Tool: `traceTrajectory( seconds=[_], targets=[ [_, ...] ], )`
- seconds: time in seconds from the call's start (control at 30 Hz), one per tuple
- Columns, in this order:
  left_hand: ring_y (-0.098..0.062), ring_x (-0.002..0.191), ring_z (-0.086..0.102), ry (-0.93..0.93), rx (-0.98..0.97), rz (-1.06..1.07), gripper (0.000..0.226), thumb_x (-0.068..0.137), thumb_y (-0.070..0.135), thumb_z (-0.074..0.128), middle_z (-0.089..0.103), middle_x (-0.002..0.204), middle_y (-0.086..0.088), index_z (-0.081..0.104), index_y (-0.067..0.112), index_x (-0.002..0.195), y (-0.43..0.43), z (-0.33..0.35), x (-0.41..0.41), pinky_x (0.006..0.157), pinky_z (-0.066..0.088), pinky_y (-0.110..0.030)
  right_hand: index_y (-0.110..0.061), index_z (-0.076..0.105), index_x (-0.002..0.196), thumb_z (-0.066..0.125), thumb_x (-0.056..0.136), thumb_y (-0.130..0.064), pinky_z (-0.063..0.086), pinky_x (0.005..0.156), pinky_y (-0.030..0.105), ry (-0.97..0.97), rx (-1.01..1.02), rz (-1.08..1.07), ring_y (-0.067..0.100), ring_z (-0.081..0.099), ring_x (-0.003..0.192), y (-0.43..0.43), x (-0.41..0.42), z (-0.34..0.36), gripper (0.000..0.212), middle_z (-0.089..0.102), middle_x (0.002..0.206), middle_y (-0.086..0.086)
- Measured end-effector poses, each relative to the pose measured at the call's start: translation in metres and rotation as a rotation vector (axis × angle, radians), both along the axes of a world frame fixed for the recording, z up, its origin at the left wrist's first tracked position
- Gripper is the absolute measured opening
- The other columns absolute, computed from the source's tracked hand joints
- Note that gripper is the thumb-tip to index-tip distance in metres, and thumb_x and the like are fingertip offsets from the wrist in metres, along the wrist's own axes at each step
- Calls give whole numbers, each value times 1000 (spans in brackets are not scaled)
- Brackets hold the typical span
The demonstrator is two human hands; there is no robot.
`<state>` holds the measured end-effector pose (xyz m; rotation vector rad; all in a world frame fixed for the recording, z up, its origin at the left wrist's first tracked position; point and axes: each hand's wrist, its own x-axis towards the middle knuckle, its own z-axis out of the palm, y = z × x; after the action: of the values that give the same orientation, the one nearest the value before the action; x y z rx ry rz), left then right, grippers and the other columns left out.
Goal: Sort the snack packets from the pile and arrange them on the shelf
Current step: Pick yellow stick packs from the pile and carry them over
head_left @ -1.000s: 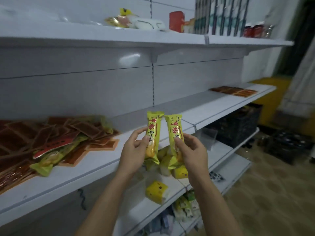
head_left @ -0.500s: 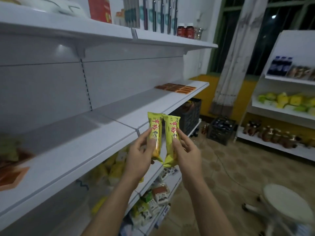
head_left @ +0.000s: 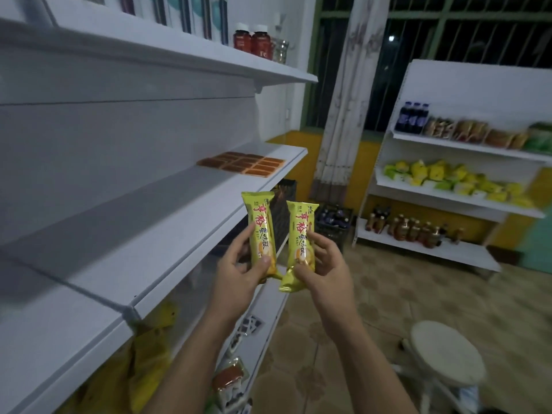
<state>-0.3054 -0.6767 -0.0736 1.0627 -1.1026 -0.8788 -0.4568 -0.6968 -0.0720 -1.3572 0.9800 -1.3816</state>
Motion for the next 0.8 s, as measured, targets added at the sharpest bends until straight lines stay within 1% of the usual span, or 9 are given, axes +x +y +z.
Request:
traceTrajectory(
  seconds=[0.07, 0.13, 0.27, 0.37, 0.43, 0.5, 0.6, 0.7, 0.8],
  targets=[
    [-2, 90, 70, 4, -14, -24, 58, 91, 0, 64, 66, 118, -1, 49, 27, 140, -32, 1, -4, 68, 57, -21, -33, 58, 123, 64, 84, 9, 58, 71, 29, -1, -2, -33, 14, 69, 97, -29, -8, 1, 57, 67, 115, -2],
    [-5, 93, 70, 7, -19, -47, 57, 90, 3, 66, 68, 118, -1, 51, 24, 140, -61, -2, -8, 71, 58, -24, -34, 58, 121, 66, 84, 7, 58, 73, 30, -12, 9, -64, 15, 69, 100, -54, -14, 1, 56, 68, 116, -4],
    [-10, 95, 72, 42, 4, -99, 55, 89, 5, 69, 70, 117, -4, 52, 21, 138, -107, -7, -16, 75, 60, -28, -28, 58, 123, 68, 86, 4, 59, 72, 31, -58, 18, -113, 15, 71, 96, -91, -20, -1, 51, 72, 109, -6],
    [-10, 94, 72, 38, 20, -136, 53, 88, 8, 70, 70, 115, -3, 53, 22, 136, -130, -9, -22, 71, 58, -24, -25, 58, 124, 68, 87, -1, 60, 79, 36, -64, 25, -159, 14, 71, 97, -109, -23, -5, 46, 73, 110, -3],
    [-13, 96, 72, 44, 28, -160, 51, 88, 10, 70, 71, 113, -4, 54, 24, 135, -144, -10, -25, 71, 58, -23, -26, 59, 122, 70, 87, -5, 59, 82, 37, -78, 22, -206, 12, 70, 97, -120, -25, -7, 42, 73, 109, -5],
    [-17, 99, 71, 43, 43, -182, 51, 88, 13, 71, 72, 113, -4, 54, 26, 134, -156, -13, -25, 73, 58, -25, -28, 62, 119, 72, 86, -9, 60, 81, 36, -84, 23, -240, 9, 70, 95, -132, -26, -8, 39, 73, 103, -12],
    [-17, 98, 72, 77, 50, -181, 51, 87, 12, 71, 74, 108, -4, 54, 23, 134, -171, -14, -24, 72, 57, -23, -26, 65, 118, 72, 87, -12, 60, 78, 36, -106, 28, -234, 11, 71, 94, -150, -24, -10, 35, 73, 99, -17],
    [-16, 97, 72, 105, 43, -133, 51, 85, 12, 71, 75, 104, -2, 55, 23, 132, -186, -17, -18, 74, 57, -23, -25, 72, 107, 72, 87, -15, 60, 76, 38, -157, 67, -239, 20, 71, 93, -174, -18, -15, 23, 74, 100, -5],
    [-14, 98, 71, 136, 44, -23, 48, 85, 14, 72, 75, 105, 0, 58, 25, 129, -203, -20, -3, 79, 57, -27, -23, 73, 104, 73, 87, -16, 60, 78, 43, -226, 128, -220, 26, 71, 93, -208, -2, -19, 19, 74, 102, 4]
  ],
)
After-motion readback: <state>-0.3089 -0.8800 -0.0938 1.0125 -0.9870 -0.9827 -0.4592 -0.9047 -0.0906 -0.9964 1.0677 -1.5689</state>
